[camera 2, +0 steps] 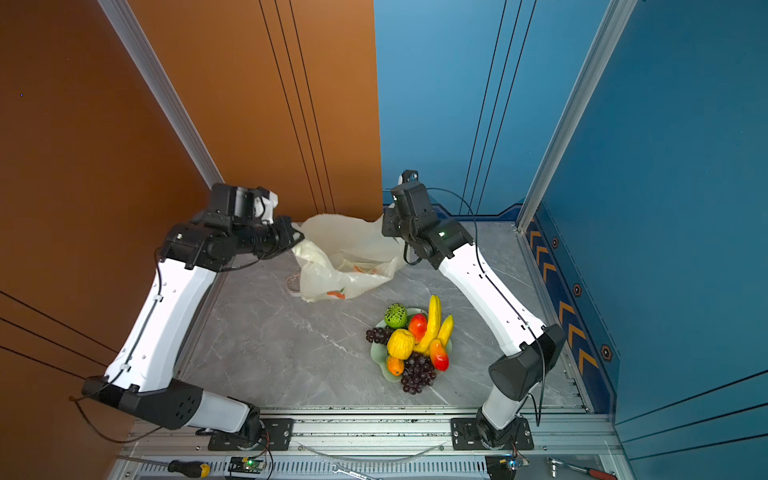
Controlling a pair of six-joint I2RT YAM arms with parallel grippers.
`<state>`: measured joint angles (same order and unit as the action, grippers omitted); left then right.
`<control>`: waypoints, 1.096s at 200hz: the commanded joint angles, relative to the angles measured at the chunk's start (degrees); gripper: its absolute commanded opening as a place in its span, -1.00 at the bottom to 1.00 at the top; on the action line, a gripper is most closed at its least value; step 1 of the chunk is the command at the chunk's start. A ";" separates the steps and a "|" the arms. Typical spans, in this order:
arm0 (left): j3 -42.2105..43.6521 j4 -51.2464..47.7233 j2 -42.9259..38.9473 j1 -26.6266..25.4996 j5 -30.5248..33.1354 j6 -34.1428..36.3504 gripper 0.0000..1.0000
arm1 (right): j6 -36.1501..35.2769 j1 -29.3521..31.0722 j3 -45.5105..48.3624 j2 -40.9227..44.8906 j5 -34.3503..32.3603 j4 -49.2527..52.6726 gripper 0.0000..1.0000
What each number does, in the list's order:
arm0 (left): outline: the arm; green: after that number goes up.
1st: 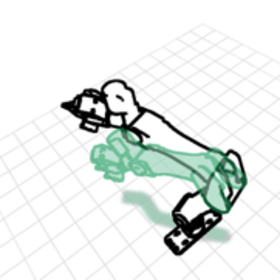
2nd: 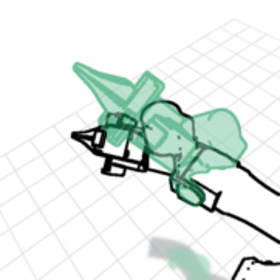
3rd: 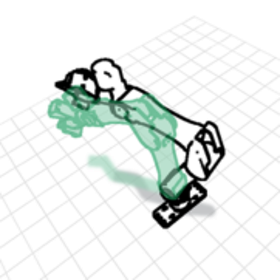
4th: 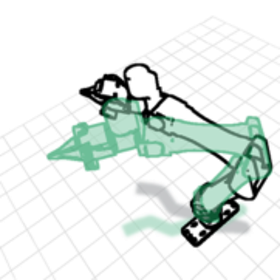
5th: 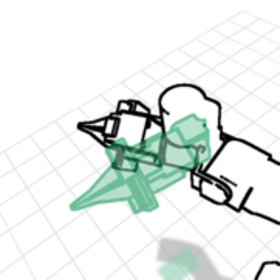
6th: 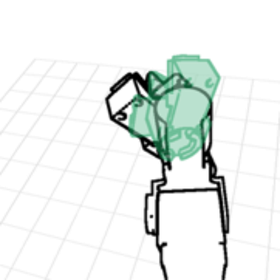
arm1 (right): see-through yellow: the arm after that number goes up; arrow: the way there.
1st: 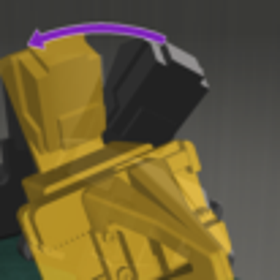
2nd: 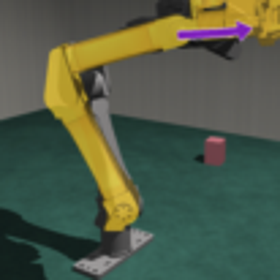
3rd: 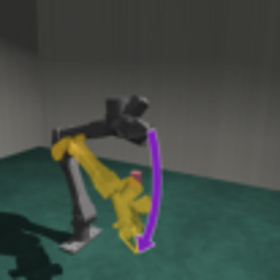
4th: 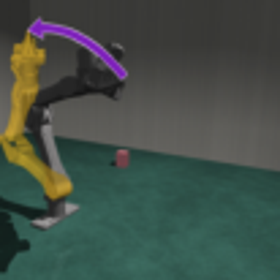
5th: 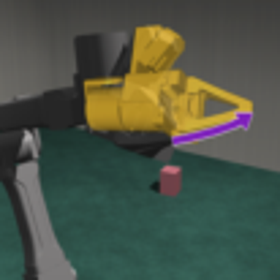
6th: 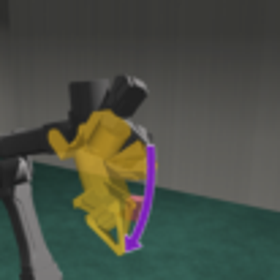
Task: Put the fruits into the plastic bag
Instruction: 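Grasp the bag's opening with the left gripper beside the right gripper above the plate, then lift the bag with both grippers and carry it away from the plate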
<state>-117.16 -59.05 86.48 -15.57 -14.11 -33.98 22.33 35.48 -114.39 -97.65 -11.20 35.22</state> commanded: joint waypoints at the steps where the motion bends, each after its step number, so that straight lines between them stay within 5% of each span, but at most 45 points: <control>1: -14.86 0.20 2.36 -1.03 -3.11 7.84 -1.00 | -6.33 2.18 -9.38 0.26 5.45 -16.62 -1.00; 19: -23.75 0.18 2.18 -8.53 2.14 18.62 -1.00 | -11.86 6.46 -8.44 2.07 5.95 -26.48 -1.00; 37: -21.21 0.42 -1.44 -16.16 10.08 26.56 -1.00 | -17.94 10.50 -3.80 4.76 2.22 -33.40 -1.00; 65: 8.23 0.47 -11.98 -11.65 14.05 18.02 -1.00 | -11.63 8.60 6.78 5.65 -2.61 -23.87 -1.00; 90: 36.36 -1.18 -15.98 -1.69 3.36 4.53 -1.00 | 1.34 3.06 11.05 -0.18 -0.97 1.31 -1.00; 109: 46.63 -1.04 -18.08 -2.29 3.92 3.61 -1.00 | 5.55 1.80 19.69 1.89 1.15 2.24 -1.00; 132: 48.42 -0.96 -20.27 -3.34 5.97 4.89 -1.00 | 6.65 1.62 24.32 4.91 1.51 -1.55 -1.00; 219: 40.65 -1.01 -20.73 -0.98 4.79 7.30 -1.00 | 5.53 4.33 12.15 3.03 5.43 1.25 -1.00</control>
<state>-72.64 -59.81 66.06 -17.23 -8.16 -27.51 28.56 38.63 -98.52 -96.99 -6.13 35.53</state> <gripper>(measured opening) 0.045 0.047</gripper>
